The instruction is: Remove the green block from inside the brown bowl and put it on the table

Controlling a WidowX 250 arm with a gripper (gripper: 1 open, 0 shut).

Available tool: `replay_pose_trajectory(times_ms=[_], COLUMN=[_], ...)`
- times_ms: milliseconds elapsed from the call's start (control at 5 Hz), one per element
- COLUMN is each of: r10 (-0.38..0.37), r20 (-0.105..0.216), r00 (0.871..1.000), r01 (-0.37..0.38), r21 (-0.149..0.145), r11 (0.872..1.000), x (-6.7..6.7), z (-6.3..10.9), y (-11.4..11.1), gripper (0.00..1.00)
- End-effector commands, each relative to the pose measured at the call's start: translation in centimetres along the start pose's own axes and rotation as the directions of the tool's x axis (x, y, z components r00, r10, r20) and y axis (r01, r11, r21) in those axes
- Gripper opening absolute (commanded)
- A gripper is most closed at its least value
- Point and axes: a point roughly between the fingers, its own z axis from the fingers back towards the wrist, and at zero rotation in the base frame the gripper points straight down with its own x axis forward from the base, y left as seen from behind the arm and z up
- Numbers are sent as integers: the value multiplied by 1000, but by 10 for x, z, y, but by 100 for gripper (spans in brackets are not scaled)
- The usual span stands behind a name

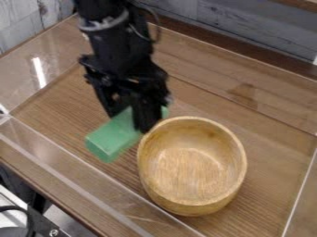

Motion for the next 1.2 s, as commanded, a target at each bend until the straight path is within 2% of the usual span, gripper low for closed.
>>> replay_pose_trajectory(times_ms=[0,1000], r10=[0,46], r20=[40,76], r00=[999,996], r01=[0,-47], r21=[11,9], r11=[1000,999], x=[3,-1], z=[1,-5], y=[-10,10], gripper=[0,0])
